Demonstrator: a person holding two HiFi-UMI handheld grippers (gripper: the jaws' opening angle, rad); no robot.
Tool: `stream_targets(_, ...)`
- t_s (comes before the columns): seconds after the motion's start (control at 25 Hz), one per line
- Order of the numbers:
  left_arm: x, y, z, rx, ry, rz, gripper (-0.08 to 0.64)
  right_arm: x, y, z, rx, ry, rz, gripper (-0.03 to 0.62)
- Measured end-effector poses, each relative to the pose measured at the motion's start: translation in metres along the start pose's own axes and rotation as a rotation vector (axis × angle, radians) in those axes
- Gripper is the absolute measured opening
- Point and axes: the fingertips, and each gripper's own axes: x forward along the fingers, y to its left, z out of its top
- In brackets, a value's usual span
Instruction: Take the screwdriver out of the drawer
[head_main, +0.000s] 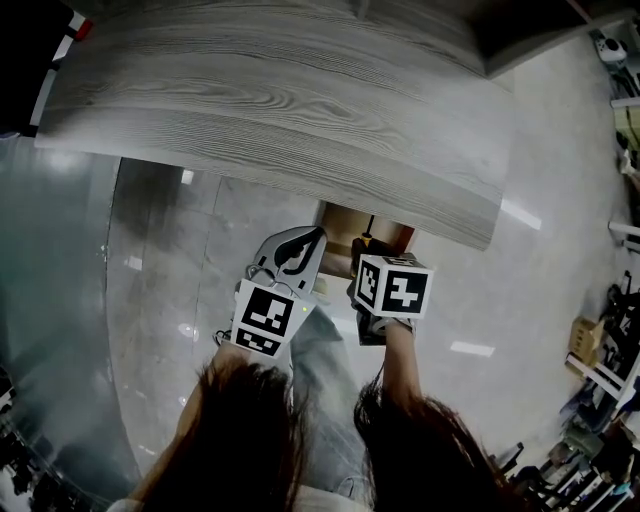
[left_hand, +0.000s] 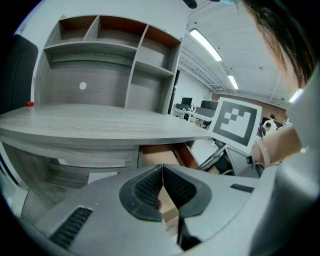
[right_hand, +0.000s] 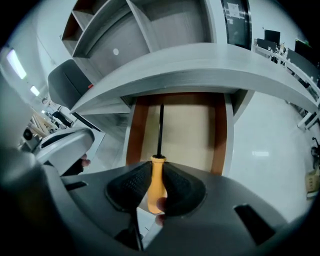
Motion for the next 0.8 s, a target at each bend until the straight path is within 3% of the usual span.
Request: stream_targets(0.8,-0.042,-0.019,0.030,-0.019,0.000,0.145,0.017,-0.041,0.021,-0.018,0.017,0.038,0.139,0.086)
